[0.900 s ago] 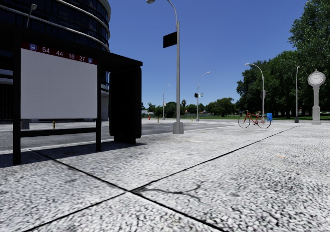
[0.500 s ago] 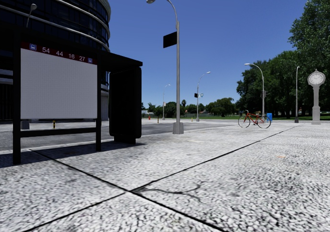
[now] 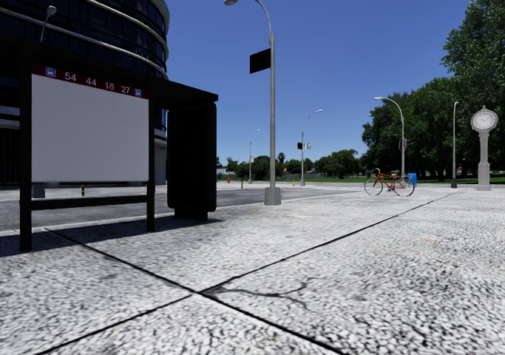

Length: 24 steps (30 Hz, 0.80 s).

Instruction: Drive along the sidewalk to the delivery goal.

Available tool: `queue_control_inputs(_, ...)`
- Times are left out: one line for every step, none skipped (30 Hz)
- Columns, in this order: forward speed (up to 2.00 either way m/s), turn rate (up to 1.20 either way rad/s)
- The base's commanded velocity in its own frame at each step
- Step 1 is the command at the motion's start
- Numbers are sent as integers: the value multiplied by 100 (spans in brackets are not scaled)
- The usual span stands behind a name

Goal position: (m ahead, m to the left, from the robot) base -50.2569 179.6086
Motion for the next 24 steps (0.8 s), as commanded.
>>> queue_control_inputs(0,0)
queue_control_inputs(0,0)
queue_control_inputs(0,0)
queue_control_inputs(0,3)
queue_control_inputs(7,19)
queue_control_inputs(7,19)
queue_control_inputs(38,35)
queue_control_inputs(56,45)
queue_control_inputs(78,49)
queue_control_inputs(78,49)
queue_control_inputs(99,57)
queue_control_inputs(116,61)
queue_control_inputs(123,63)
queue_control_inputs(134,65)
queue_control_inputs(147,66)
queue_control_inputs(147,66)
queue_control_inputs(155,72)
queue_control_inputs(163,79)
queue_control_inputs(166,83)
queue_control_inputs(166,85)
queue_control_inputs(166,85)
queue_control_inputs(167,86)
queue_control_inputs(167,86)
queue_control_inputs(167,87)
